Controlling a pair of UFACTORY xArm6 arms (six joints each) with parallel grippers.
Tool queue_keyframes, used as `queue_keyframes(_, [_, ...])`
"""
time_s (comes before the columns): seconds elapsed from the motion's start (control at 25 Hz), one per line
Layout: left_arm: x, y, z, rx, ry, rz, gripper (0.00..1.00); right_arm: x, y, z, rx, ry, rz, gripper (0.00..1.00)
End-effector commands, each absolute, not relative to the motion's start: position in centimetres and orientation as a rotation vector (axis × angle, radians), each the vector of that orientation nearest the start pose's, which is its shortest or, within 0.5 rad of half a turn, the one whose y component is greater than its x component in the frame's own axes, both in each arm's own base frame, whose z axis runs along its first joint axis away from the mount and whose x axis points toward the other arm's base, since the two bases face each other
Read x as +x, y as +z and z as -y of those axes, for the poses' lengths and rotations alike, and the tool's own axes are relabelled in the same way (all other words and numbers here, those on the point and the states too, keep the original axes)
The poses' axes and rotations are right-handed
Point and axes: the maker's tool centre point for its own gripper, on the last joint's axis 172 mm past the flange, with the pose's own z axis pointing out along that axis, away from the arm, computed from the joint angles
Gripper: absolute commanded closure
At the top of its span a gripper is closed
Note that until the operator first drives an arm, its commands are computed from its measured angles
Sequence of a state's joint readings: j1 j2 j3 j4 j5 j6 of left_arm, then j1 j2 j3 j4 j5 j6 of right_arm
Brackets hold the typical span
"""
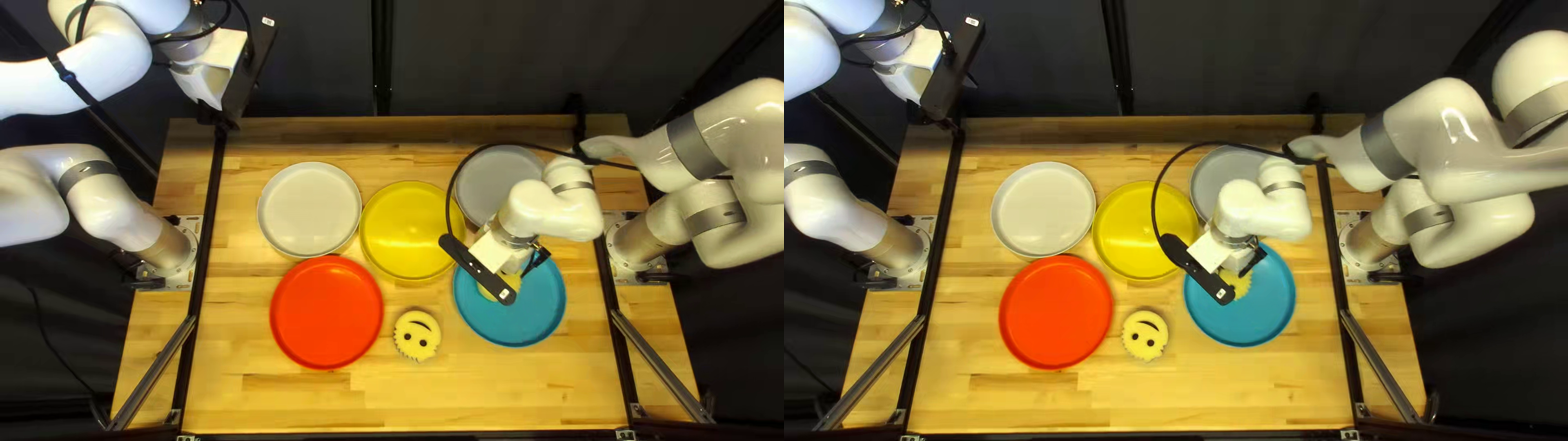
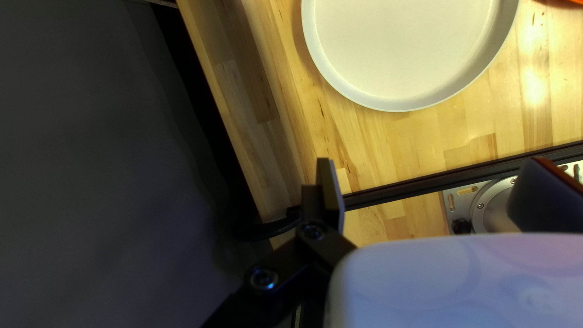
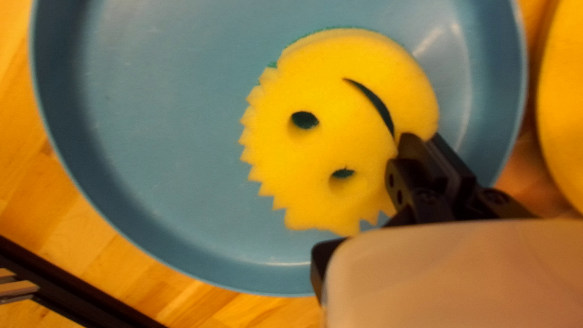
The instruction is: Pick up sponge and scrub the plate
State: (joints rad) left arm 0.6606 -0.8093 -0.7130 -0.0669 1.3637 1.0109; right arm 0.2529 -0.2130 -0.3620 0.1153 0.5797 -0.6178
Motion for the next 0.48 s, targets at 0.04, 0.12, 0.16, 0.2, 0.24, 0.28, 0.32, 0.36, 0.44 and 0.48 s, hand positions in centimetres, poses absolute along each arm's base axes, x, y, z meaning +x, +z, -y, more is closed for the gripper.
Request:
queue_keyframes(0.04, [24.3, 31.0, -16.8, -3.015, -0.239, -0.52, 0.0, 29.1, 4.1, -10.2, -2.844, 0.011, 1.159, 1.0])
queue_keyframes(0.12, [24.3, 31.0, -16.8, -3.015, -0.239, -0.52, 0.0, 28.4, 3.9, -10.3, -2.838, 0.02, 1.159, 1.0])
queue_keyframes(0.16, [24.3, 31.0, -16.8, -3.015, -0.239, -0.52, 0.0, 28.2, 3.9, -10.3, -2.836, 0.021, 1.159, 1.0])
queue_keyframes(0.2, [24.3, 31.0, -16.8, -3.015, -0.239, -0.52, 0.0, 28.1, 3.8, -10.2, -2.834, 0.024, 1.158, 1.0])
queue_keyframes(0.24, [24.3, 31.0, -16.8, -3.015, -0.239, -0.52, 0.0, 28.1, 3.8, -10.1, -2.835, 0.023, 1.158, 1.0])
queue_keyframes(0.28, [24.3, 31.0, -16.8, -3.015, -0.239, -0.52, 0.0, 28.4, 3.8, -9.5, -2.837, 0.022, 1.158, 1.0])
queue_keyframes(0.32, [24.3, 31.0, -16.8, -3.015, -0.239, -0.52, 0.0, 28.7, 3.7, -8.8, -2.84, 0.019, 1.159, 1.0])
queue_keyframes(0.36, [24.3, 31.0, -16.8, -3.015, -0.239, -0.52, 0.0, 29.0, 3.6, -8.4, -2.841, 0.016, 1.16, 1.0])
queue_keyframes(0.44, [24.3, 31.0, -16.8, -3.015, -0.239, -0.52, 0.0, 30.4, 3.3, -7.0, -2.84, 0.0, 1.169, 1.0])
queue_keyframes(0.48, [24.3, 31.0, -16.8, -3.015, -0.239, -0.52, 0.0, 30.8, 3.2, -6.7, -2.838, -0.006, 1.172, 1.0])
